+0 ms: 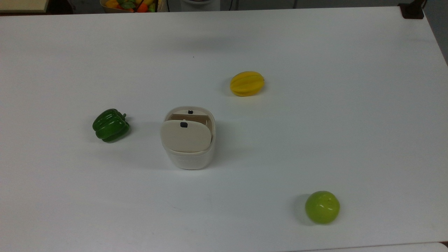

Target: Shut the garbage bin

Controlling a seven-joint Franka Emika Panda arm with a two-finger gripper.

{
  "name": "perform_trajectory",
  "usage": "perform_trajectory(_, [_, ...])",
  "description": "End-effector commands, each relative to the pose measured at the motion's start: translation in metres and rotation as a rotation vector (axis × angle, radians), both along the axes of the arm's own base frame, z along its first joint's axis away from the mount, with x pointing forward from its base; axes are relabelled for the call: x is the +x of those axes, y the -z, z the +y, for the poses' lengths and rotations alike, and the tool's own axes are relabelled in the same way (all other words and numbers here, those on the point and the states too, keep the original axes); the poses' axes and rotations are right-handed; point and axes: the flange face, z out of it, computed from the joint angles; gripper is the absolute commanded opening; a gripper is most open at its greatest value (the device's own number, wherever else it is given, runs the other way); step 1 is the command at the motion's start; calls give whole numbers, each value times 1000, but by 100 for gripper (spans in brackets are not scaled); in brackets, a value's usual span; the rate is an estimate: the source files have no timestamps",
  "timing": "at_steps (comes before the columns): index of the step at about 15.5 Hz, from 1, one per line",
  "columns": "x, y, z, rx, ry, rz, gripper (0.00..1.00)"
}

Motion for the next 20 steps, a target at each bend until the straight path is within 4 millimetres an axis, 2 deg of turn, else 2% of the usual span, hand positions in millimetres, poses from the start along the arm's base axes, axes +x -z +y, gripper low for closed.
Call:
perform_trajectory(1, [-4, -2, -2, 4, 14, 5, 100])
perform_trajectory(3, [-1, 1, -2, 6, 15, 9, 100])
perform_trajectory(4, [1, -3, 0, 14, 13, -2, 100])
perform_trajectory(6, [7, 3, 0, 25, 13, 5, 99])
perform_trajectory(9, [19, 2, 1, 35, 22, -69, 63])
perform_trajectory(12, [28, 11, 3, 39, 17, -77, 17])
perform_trajectory(13, [31, 13, 3, 38, 10, -89, 6])
perform_trajectory(14, [35, 17, 3, 37, 5, -95, 0])
perform_trajectory(17, [38, 22, 3, 41, -55, -94, 0])
perform_trajectory(20, [51, 32, 6, 70, -81, -127, 0])
